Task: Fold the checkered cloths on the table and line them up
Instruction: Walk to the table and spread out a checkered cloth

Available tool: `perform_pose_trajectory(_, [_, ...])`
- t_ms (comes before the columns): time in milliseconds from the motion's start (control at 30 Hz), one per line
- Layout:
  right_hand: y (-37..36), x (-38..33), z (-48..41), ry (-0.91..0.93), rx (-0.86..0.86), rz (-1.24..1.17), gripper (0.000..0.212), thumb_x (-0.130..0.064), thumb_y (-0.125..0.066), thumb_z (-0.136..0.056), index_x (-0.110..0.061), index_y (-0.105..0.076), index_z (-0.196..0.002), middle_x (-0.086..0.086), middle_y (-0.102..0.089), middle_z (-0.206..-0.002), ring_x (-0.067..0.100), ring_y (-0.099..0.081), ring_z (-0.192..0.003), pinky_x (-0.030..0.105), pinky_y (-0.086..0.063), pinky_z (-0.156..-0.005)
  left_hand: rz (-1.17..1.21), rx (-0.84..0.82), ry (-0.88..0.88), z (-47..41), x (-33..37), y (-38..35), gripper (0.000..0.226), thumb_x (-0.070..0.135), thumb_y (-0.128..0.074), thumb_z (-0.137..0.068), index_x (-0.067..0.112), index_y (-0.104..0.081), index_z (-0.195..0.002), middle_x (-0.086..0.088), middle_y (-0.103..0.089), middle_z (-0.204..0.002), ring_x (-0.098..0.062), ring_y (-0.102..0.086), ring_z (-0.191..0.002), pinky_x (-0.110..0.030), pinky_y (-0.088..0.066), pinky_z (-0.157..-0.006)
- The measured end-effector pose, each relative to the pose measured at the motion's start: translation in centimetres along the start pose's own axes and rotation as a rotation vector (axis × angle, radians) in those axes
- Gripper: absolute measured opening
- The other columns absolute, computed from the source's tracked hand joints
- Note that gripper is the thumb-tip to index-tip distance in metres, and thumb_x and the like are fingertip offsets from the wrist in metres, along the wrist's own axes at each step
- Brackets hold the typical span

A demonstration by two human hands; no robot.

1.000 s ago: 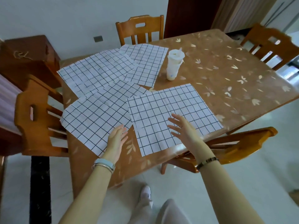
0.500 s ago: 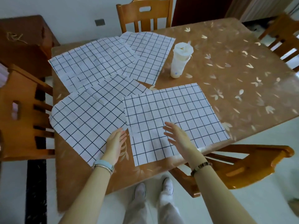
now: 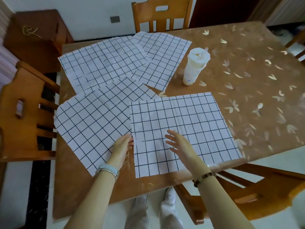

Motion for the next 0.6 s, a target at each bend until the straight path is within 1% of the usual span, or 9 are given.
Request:
perform_pose_trajectory(67, [0.0, 0.2, -0.2, -0.004, -0.005, 0.001, 0.035, -0.046, -0.048, -0.096, -0.031, -0.060, -0.125, -0.010, -0.064, -0.123, 0.012, -0.059, -0.115, 0.042, -0.041, -0.108, -0.028, 0.000, -0.003, 0.1, 0.1, -0.2, 0.025, 0.026, -0.055, -0.097, 0.020, -0.067, -0.117, -0.008, -0.071, -0.106, -0.018, -0.061, -0.093, -0.034, -0.047, -0.084])
perform_pose_trajectory(167, [0.0, 0.1, -0.4, -0.005, -0.010, -0.005, 0.033, -0.046, -0.049, -0.095, -0.032, -0.061, -0.123, -0.010, -0.064, -0.122, 0.012, -0.060, -0.114, 0.042, -0.042, -0.107, -0.049, -0.009, -0.048, 0.4, 0.8, -0.9, 0.020, 0.018, -0.061, -0.095, 0.024, -0.065, -0.114, 0.003, -0.069, -0.098, -0.011, -0.061, -0.089, -0.023, -0.048, -0.083])
perform_pose_trajectory(233, [-0.1, 0.0, -0.4, -0.001, -0.011, -0.006, 0.033, -0.045, -0.049, -0.095, -0.031, -0.060, -0.123, -0.009, -0.064, -0.122, 0.013, -0.060, -0.114, 0.042, -0.043, -0.106, -0.058, -0.022, -0.081, 0.6, 1.0, -1.4, 0.020, 0.014, -0.068, -0.090, 0.025, -0.064, -0.107, 0.010, -0.067, -0.096, -0.002, -0.061, -0.090, -0.019, -0.046, -0.086])
perform_pose_trajectory(333, [0.0, -0.5, -0.2, 0.025, -0.015, 0.011, 0.035, -0.047, -0.049, -0.095, -0.032, -0.059, -0.124, -0.010, -0.064, -0.122, 0.011, -0.060, -0.114, 0.040, -0.044, -0.105, -0.080, -0.005, -0.121, 1.1, 1.4, -1.9, 0.021, 0.011, -0.074, -0.086, 0.028, -0.062, -0.091, 0.013, -0.065, -0.089, 0.004, -0.058, -0.084, -0.014, -0.045, -0.079])
perform_pose_trajectory(400, [0.0, -0.8, 0.0, 0.054, -0.018, 0.045, 0.040, -0.051, -0.048, -0.094, -0.032, -0.057, -0.128, -0.011, -0.061, -0.125, 0.009, -0.057, -0.117, 0.039, -0.043, -0.106, -0.064, 0.005, -0.115, 1.3, 1.5, -2.0, 0.022, 0.012, -0.074, -0.086, 0.029, -0.062, -0.091, 0.011, -0.066, -0.091, 0.000, -0.060, -0.088, -0.020, -0.045, -0.086])
perform_pose_trajectory(467, [-0.1, -1.0, 0.0, 0.072, -0.012, 0.095, 0.046, -0.054, -0.047, -0.093, -0.032, -0.053, -0.133, -0.014, -0.055, -0.132, 0.008, -0.050, -0.123, 0.040, -0.038, -0.110, -0.073, -0.007, -0.128, 1.5, 1.8, -2.0, 0.018, 0.012, -0.072, -0.087, 0.027, -0.067, -0.094, 0.003, -0.072, -0.097, -0.012, -0.066, -0.097, -0.030, -0.049, -0.096])
perform_pose_trajectory(500, [-0.1, -1.1, -0.1, 0.075, -0.005, 0.113, 0.049, -0.056, -0.047, -0.092, -0.032, -0.050, -0.135, -0.014, -0.051, -0.136, 0.008, -0.046, -0.127, 0.040, -0.035, -0.112, -0.073, -0.012, -0.141, 1.6, 2.0, -1.9, 0.016, 0.011, -0.070, -0.088, 0.025, -0.069, -0.097, -0.001, -0.074, -0.101, -0.017, -0.068, -0.100, -0.033, -0.050, -0.097])
perform_pose_trajectory(533, [-0.2, -1.2, -0.2, 0.076, 0.003, 0.125, 0.050, -0.056, -0.047, -0.093, -0.032, -0.048, -0.137, -0.015, -0.047, -0.139, 0.008, -0.042, -0.130, 0.039, -0.031, -0.113, -0.060, -0.014, -0.152, 1.7, 2.2, -1.7, 0.017, 0.009, -0.068, -0.089, 0.022, -0.071, -0.099, -0.003, -0.075, -0.103, -0.019, -0.068, -0.102, -0.034, -0.052, -0.096])
perform_pose_trajectory(600, [-0.3, -1.5, -0.4, 0.078, 0.009, 0.128, 0.049, -0.051, -0.045, -0.096, -0.030, -0.045, -0.140, -0.018, -0.043, -0.138, 0.005, -0.037, -0.129, 0.030, -0.027, -0.110, -0.012, -0.008, -0.166, 2.0, 2.6, -1.0, 0.021, 0.005, -0.063, -0.092, 0.020, -0.071, -0.104, -0.002, -0.074, -0.106, -0.017, -0.068, -0.103, -0.026, -0.053, -0.088])
Point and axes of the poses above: each hand's wrist, its own z-axis away from the middle knuckle, its own y-axis out of the back of the hand, x = y × z, the point moved 5 cm from there along -z, towards the middle knuckle
